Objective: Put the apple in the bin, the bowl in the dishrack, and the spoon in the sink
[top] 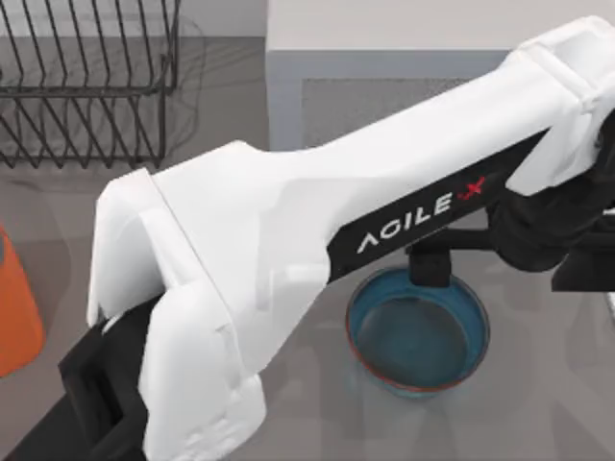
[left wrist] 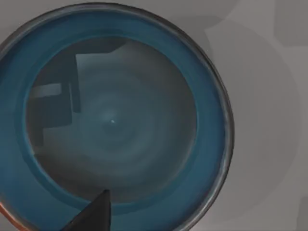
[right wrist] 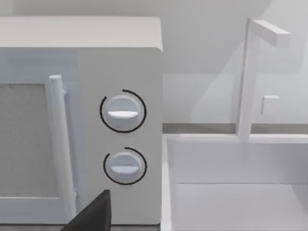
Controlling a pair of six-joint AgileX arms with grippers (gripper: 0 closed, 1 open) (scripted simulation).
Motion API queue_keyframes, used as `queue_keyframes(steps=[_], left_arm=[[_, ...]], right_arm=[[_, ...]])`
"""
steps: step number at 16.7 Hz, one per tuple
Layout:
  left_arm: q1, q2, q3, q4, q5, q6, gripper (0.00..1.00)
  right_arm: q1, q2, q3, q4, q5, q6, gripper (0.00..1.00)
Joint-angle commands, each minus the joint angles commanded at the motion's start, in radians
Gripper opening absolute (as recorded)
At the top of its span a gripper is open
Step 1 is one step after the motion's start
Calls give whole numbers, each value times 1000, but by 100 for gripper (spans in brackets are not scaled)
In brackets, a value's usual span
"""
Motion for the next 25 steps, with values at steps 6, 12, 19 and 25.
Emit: queue_keyframes(steps=[6, 12, 19, 25], left_arm=[[-21, 59, 87, -46, -2, -66, 100], [-13, 56, 47, -6, -1, -58, 100], [12, 60, -263, 312, 1, -32, 100], [16, 62, -298, 348, 2, -29, 100]], right_arm=[[0, 0, 0, 0, 0, 0, 100], [0, 0, 0, 0, 0, 0, 100], [0, 0, 0, 0, 0, 0, 100], [0, 0, 0, 0, 0, 0, 100]])
